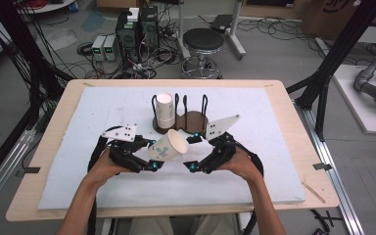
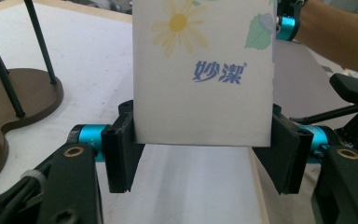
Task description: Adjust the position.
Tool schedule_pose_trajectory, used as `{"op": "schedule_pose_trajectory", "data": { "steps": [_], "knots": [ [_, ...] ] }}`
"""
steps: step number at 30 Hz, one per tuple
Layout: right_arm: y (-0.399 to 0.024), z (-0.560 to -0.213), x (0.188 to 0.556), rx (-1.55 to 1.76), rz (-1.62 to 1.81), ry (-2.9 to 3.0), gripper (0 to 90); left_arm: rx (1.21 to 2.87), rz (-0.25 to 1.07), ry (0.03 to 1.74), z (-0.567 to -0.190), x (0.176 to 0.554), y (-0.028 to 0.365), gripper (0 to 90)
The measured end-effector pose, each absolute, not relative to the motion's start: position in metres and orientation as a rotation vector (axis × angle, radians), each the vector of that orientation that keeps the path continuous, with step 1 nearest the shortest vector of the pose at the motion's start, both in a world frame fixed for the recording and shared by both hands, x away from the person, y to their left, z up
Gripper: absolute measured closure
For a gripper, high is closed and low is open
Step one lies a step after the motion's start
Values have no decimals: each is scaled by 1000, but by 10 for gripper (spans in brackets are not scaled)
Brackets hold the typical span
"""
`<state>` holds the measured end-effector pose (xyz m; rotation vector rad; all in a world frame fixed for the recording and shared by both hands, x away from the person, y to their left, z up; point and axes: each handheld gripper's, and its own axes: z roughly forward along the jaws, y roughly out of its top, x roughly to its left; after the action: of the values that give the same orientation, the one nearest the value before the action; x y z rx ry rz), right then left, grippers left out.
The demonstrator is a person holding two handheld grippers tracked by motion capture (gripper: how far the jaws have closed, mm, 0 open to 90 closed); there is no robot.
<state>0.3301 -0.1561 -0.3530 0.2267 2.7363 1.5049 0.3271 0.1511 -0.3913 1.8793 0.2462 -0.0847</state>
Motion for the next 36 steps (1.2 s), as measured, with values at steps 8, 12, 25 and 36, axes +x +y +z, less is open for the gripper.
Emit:
{"op": "schedule_pose_trajectory", "data": {
  "steps": [8,12,25,36],
  "knots": [
    [-152,-358,331,225,1615,2705,167,1842,-83,245,-396,326,153,368],
    [-149,-359,331,222,1659,2696,171,1811,-85,245,-399,324,152,368],
    [-143,-362,333,206,1732,2677,173,1759,-93,215,-402,323,146,368],
    [-135,-364,336,182,1796,2668,174,1767,-104,190,-403,323,137,368]
  ]
}}
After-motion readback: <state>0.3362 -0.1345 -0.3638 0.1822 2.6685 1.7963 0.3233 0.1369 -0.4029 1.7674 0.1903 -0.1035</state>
